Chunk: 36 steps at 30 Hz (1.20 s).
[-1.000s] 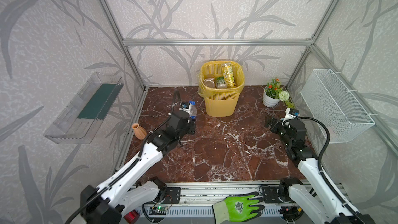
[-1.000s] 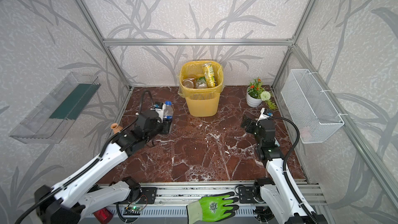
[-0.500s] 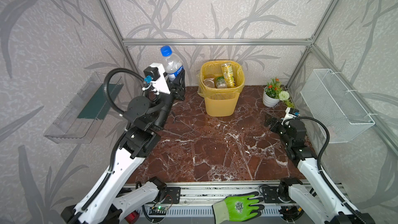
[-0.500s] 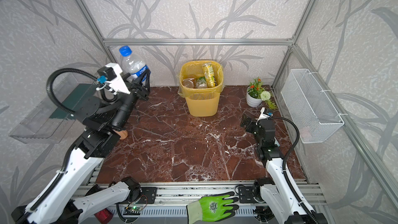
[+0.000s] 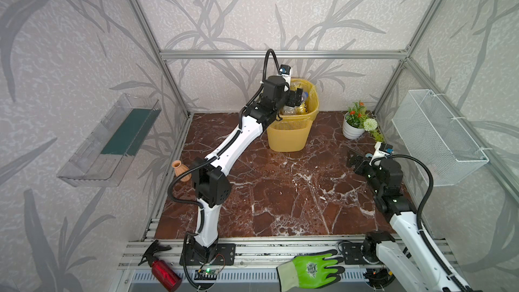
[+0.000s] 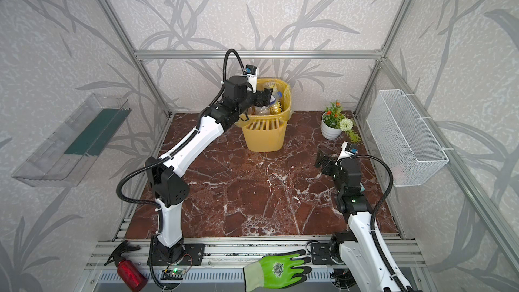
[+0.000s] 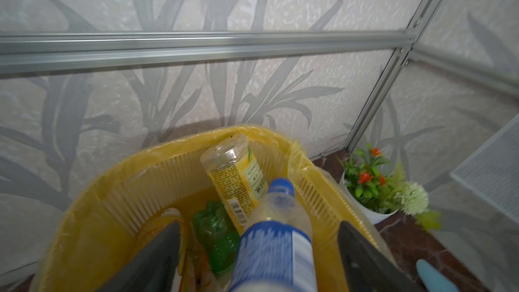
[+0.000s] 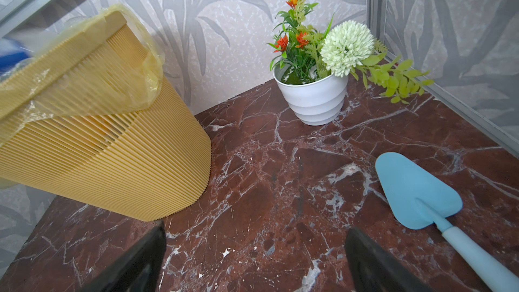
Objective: Throw the plastic bottles in the bin
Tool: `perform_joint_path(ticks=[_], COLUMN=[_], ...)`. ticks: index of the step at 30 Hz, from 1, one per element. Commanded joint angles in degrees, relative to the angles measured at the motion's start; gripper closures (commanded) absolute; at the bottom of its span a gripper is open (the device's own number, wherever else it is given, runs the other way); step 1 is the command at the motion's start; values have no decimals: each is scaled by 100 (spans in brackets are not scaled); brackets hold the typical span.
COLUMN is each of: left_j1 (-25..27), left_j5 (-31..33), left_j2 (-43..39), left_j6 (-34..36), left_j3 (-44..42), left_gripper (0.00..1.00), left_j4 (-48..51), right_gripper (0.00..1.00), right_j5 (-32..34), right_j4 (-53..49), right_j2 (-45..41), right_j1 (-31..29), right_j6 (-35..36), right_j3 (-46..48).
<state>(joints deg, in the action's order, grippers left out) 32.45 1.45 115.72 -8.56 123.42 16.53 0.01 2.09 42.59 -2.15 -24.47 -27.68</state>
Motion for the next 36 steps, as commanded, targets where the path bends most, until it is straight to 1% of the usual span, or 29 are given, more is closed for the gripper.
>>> perform_joint_path(ticks=[1,3,5,8,10,12,13,16,18,20,23,26,29,33,35,36], left_j1=[-11,-19,-18,-18,-18,-19,-17,-24,-38,-74,-218,-376,-607,-1065,-1285,-1354], left_j5=[-93,-272,-295,-169,-19,286,574,1175,1677,2184,2770,3368,3665,3861,3827,3757], left_j2=[-715,-1163,-1584,-2021,-2230,-2443,-2569,-3047,-3462,-3942,-4507,-5026,-5528,-6048,-6273,-6356], left_j6=[38,186,193,212,257,198,107,147,213,306,333,282,227,-205,-359,-374], left_j3=[91,-565,-1204,-1898,-2196,-2491,-2668,-3539,-4332,-5209,-6229,-6995,-7704,-8376,-8670,-8805], left_gripper=[1,1,1,1,1,1,1,1,1,1,1,1,1,1,1,1], left_j4=[342,-203,-740,-1118,-1100,-975,-907,-978,-1240,-1571,-1589,-1368,-1339,-1217,-1192,-1225], right_gripper=[1,1,1,1,1,1,1,1,1,1,1,1,1,1,1,1], right_j5=[51,9,-10,-21,11,119,214,429,596,737,892,878,562,100,30,13], right_j4=[-159,-161,-133,-73,-51,-29,27,480,920,1708,2747,3249,3866,5156,5884,5960], right_j2=[-178,-168,-129,-78,-49,-8,16,74,53,30,197,759,1519,2762,3400,3682], right_j1=[70,96,109,105,118,119,114,127,126,127,122,127,121,101,30,-3], right_j6=[194,179,140,100,124,214,276,574,769,1073,1568,1947,2099,2300,2471,2509], right_j3=[7,18,39,69,88,142,209,551,851,1286,1769,1832,1786,1643,1520,1422])
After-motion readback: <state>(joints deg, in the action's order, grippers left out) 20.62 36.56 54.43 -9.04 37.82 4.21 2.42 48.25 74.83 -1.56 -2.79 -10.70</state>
